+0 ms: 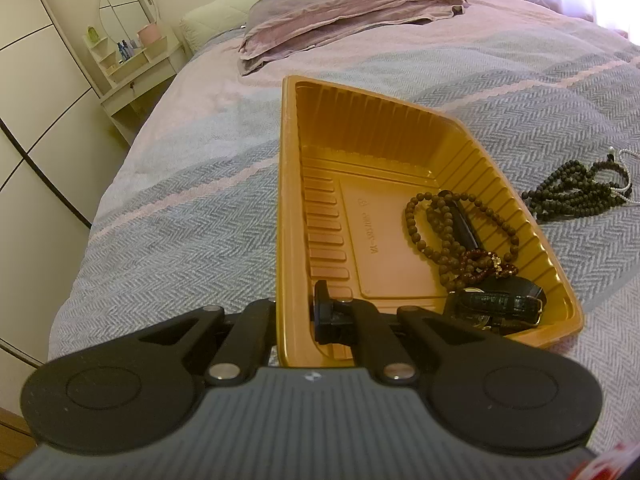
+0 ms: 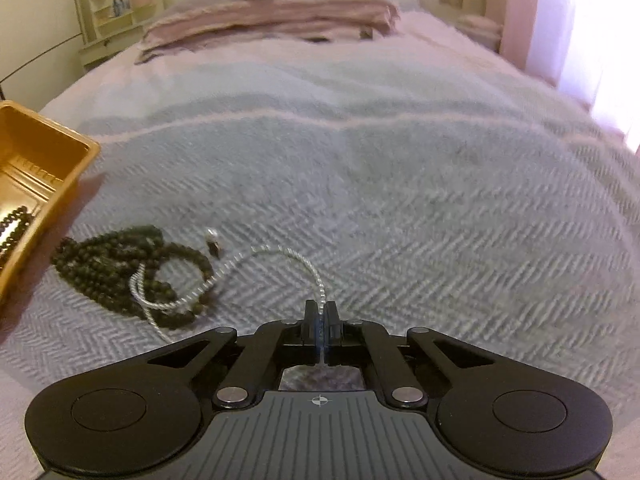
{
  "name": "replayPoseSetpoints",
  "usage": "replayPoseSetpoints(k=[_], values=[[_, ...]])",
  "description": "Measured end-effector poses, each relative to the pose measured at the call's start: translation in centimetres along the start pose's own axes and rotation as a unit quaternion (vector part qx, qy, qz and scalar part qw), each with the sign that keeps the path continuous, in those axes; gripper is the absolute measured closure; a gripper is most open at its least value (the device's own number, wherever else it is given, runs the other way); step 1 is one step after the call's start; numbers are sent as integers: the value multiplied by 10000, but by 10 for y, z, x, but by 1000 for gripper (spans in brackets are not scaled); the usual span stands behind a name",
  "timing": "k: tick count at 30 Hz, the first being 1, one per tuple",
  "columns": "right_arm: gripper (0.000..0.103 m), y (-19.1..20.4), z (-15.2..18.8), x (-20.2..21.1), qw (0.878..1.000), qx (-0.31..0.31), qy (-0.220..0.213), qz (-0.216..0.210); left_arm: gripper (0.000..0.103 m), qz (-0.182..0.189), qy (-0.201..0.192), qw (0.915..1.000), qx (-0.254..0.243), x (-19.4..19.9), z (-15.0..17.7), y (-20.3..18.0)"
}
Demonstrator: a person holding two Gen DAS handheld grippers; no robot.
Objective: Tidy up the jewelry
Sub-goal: 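Grasp the white pearl strand on the blanket with the right tool, then lift the pearl necklace into the orange tray and release it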
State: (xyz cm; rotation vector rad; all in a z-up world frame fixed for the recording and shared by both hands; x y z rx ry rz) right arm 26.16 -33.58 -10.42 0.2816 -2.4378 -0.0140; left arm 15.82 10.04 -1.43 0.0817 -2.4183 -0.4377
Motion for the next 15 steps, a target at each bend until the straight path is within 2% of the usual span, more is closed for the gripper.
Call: replayPoseSetpoints(k=[5, 11, 15], values=[[101, 13, -28, 42, 9978, 412, -523, -12, 101, 7, -7, 10000, 5, 1, 0, 0], [101, 36, -71, 99, 9889, 830, -1222, -175, 101, 9, -14, 10000, 23, 1, 0, 0], [101, 51, -92, 120, 9838, 974, -1460, -373, 101, 12, -19, 10000, 27, 2, -1, 1]])
Point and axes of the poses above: each gripper's, at about its wrist camera, not at the fingertips, and x roughly against the way its jaws point, y to its left, z to its underside, the point moved 6 cm from there along -x, roughly the way its jaws point, and after that the axes turned 9 degrees about -y, right-handed, at the moved point
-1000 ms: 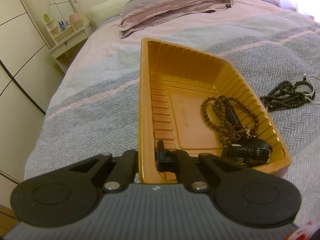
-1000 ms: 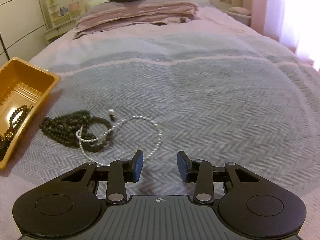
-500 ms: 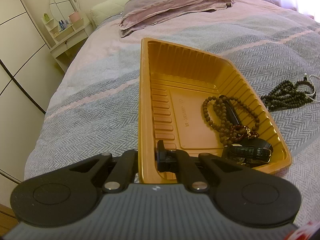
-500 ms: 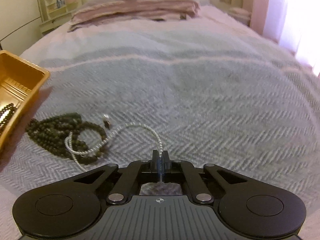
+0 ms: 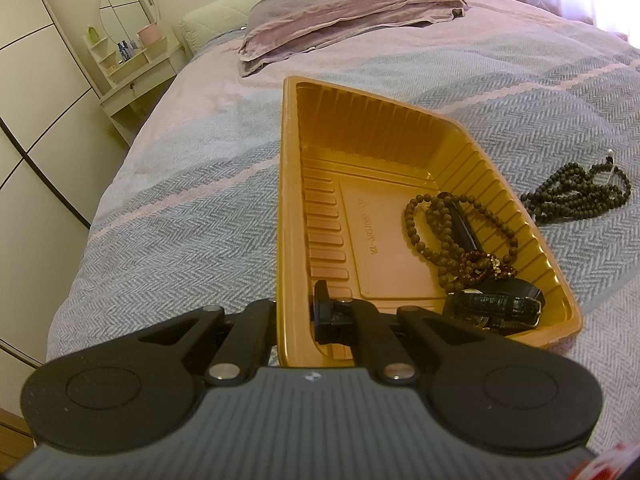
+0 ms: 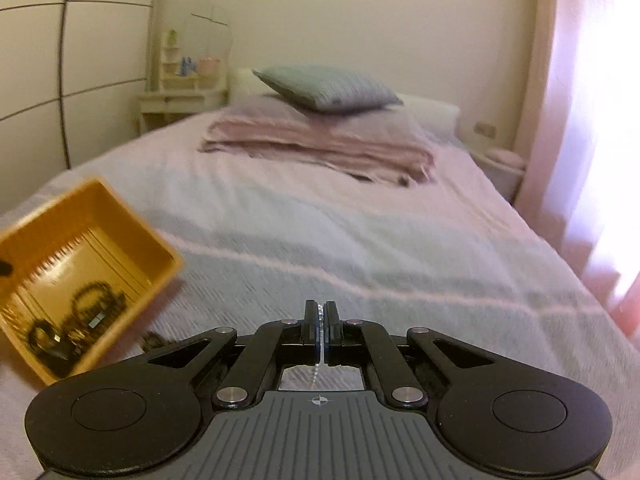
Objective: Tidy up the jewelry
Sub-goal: 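Lift the pearl necklace into the orange tray and release it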
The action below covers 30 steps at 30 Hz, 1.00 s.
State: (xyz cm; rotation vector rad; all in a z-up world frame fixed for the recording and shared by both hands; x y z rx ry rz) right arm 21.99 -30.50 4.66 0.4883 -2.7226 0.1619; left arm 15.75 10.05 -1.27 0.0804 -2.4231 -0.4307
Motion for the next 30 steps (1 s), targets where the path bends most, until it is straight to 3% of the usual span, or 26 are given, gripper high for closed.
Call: replayPoseSetpoints(k=[10, 23, 30], values=[[101, 44, -49, 11, 9974, 224, -416, -553, 101, 15, -25, 10000, -9, 0, -1, 0], [101, 153, -112, 6, 9764, 425, -873, -1928, 101, 38, -31, 10000, -3, -1, 0, 0], [101, 210, -99, -31, 9674, 569, -535, -2410, 101, 47, -33, 10000, 17, -1, 1, 0]])
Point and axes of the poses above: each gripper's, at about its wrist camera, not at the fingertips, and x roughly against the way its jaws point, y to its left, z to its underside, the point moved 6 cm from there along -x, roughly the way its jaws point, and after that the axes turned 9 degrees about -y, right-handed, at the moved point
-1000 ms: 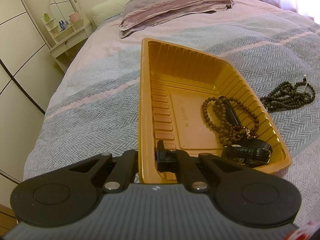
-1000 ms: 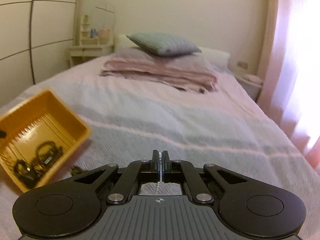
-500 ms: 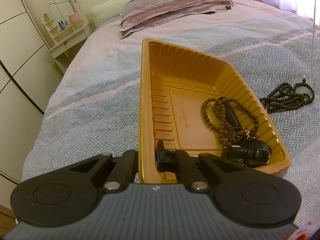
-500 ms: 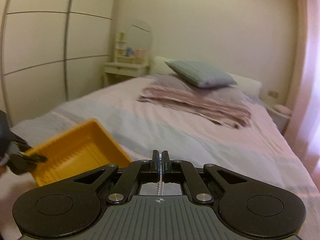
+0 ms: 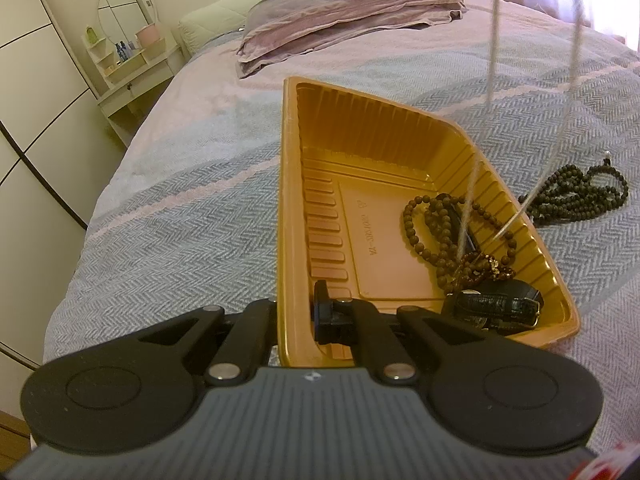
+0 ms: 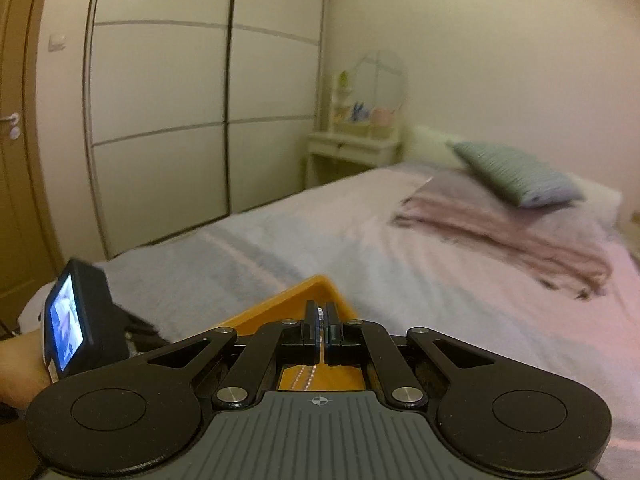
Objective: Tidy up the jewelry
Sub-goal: 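Lift the pearl necklace into the orange tray and release it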
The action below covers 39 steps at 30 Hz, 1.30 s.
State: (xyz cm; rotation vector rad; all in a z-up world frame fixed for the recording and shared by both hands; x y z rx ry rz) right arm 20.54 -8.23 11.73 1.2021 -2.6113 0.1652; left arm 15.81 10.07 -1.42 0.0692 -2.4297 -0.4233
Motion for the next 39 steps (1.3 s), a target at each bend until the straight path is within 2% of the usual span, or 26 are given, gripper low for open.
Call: replayPoseSetpoints(k=[5, 9, 15, 19, 22, 24, 27, 32, 39], values=[[101, 19, 20, -38, 9988, -144, 289, -376, 101, 19, 3, 10000, 32, -1, 1, 2], [101, 23, 28, -54, 9980, -204, 359, -483, 101, 26, -1, 10000, 53, -1, 2, 2], [101, 16, 37, -60, 9969, -445, 456, -469, 101, 29, -3, 10000, 56, -2, 3, 3], [100, 5, 41, -53, 9938, -829, 508, -546, 101, 21, -5, 10000, 62, -2, 2, 3], [94, -15, 43, -38, 9923, -1121, 371, -376, 101, 14, -5, 10000, 53, -2, 2, 2], [79, -28, 46, -25, 9912, -1260, 326, -240, 101, 15, -3, 10000, 56, -2, 2, 2], [66, -51, 59, 0, 9894, -1419, 293, 21, 101, 13, -4, 10000, 53, -2, 2, 2], [63, -92, 102, 44, 9841, -1531, 489, 761, 101, 15, 3, 10000, 24, -2, 3, 2], [62, -146, 183, 103, 9584, -1930, 1009, 1847, 101, -14, 0, 10000, -1, 0, 2, 0]])
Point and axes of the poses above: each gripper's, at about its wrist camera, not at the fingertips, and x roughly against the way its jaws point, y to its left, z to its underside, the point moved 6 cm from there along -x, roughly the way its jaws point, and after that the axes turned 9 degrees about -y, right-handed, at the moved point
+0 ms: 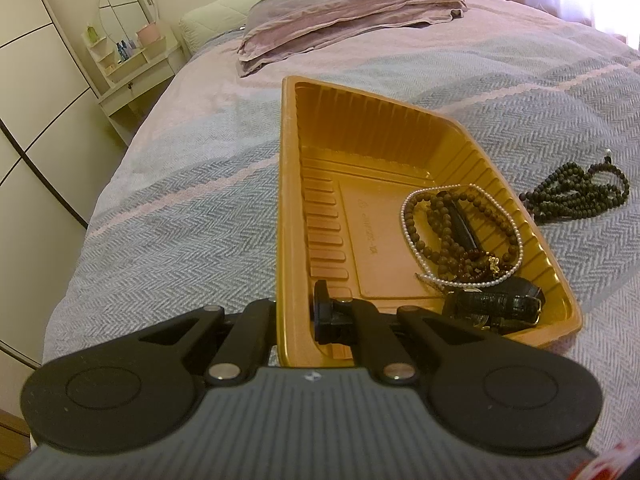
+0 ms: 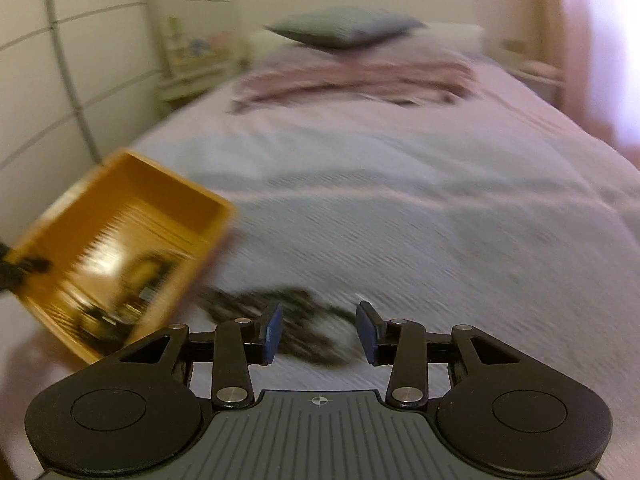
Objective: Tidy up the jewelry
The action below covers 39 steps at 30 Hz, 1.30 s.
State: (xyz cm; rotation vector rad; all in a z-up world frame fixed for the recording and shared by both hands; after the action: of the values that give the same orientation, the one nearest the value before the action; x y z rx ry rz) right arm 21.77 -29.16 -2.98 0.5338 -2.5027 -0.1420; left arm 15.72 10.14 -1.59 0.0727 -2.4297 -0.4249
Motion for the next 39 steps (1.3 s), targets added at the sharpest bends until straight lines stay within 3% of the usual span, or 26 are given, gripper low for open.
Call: replayPoseSetpoints(k=[7, 11, 20, 26, 30, 35, 39], values=[[62, -50, 41, 17, 9979, -78, 265, 592, 101, -19, 3, 10000, -16, 0, -1, -1], [62, -51, 52, 9, 9984, -86, 361, 431, 101, -21, 10, 10000, -26, 1, -1, -1], [63, -38, 56, -36, 9955, 676, 380, 542, 101, -38, 21, 10000, -25, 1, -1, -1], [75, -49, 55, -56, 9966, 234, 404, 677, 101, -35, 25, 10000, -25, 1, -1, -1], [97, -49, 56, -61, 9960, 308, 397, 732, 101, -37, 23, 10000, -25, 1, -1, -1], [97, -34, 50, -50, 9944, 770, 186, 702, 101, -39, 26, 10000, -24, 1, -1, -2], [97, -3, 36, -36, 9938, 1031, -17, 406, 101, -35, 21, 10000, -22, 1, -1, -2]])
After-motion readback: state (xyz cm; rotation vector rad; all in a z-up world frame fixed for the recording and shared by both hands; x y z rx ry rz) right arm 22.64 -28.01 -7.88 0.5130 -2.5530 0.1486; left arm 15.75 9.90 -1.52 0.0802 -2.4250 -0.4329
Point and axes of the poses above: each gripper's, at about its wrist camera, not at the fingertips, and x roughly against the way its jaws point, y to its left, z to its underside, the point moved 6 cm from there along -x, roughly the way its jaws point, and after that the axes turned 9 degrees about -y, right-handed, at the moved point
